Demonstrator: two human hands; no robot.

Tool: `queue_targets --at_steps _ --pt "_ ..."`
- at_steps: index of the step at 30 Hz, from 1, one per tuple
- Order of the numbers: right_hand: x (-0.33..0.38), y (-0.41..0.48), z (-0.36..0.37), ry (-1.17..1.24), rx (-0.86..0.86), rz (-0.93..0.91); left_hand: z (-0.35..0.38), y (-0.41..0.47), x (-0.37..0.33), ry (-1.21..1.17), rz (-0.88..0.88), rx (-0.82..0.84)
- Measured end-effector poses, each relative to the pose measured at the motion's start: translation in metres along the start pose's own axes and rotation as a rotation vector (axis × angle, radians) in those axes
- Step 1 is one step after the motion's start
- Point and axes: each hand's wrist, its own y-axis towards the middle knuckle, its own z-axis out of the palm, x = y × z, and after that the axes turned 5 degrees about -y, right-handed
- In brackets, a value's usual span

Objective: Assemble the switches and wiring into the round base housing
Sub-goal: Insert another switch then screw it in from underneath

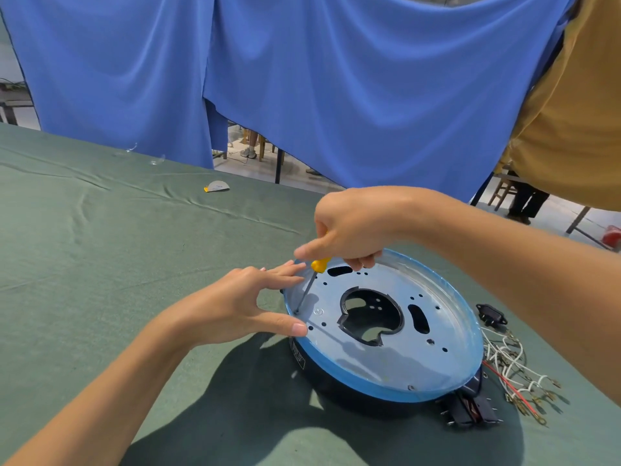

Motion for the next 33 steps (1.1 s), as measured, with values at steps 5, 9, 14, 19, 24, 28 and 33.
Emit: queue_targets --at_steps 5,9,14,19,24,28,33 --pt "0.002 -0.005 -0.003 -0.158 -0.097 -0.155 -0.004 0.0 0.004 -0.17 0.037 -0.007" --pt "0.009 0.005 0.001 -0.07 -0.189 -0.153 -0.003 0.003 -0.002 -0.306 0.065 -0.166" --pt "0.003 0.009 0.001 0.197 0.003 0.081 -0.001 0.003 -0.019 -0.324 0.124 -0.422" --pt "0.009 0.009 0.003 0.145 -0.09 0.021 0.015 0.012 -0.042 -0.381 0.192 -0.586" --pt "0.016 -0.004 -0.004 0.072 -0.131 -0.063 0.015 0.018 -0.043 -0.323 0.199 -0.701" --pt "0.012 -0.009 -0.009 0.005 -0.281 -0.227 0.009 0.013 -0.034 -0.434 0.201 -0.62" --pt "0.01 0.001 -0.003 0.055 -0.409 -0.236 0.012 0.008 -0.031 -0.546 0.271 -0.451"
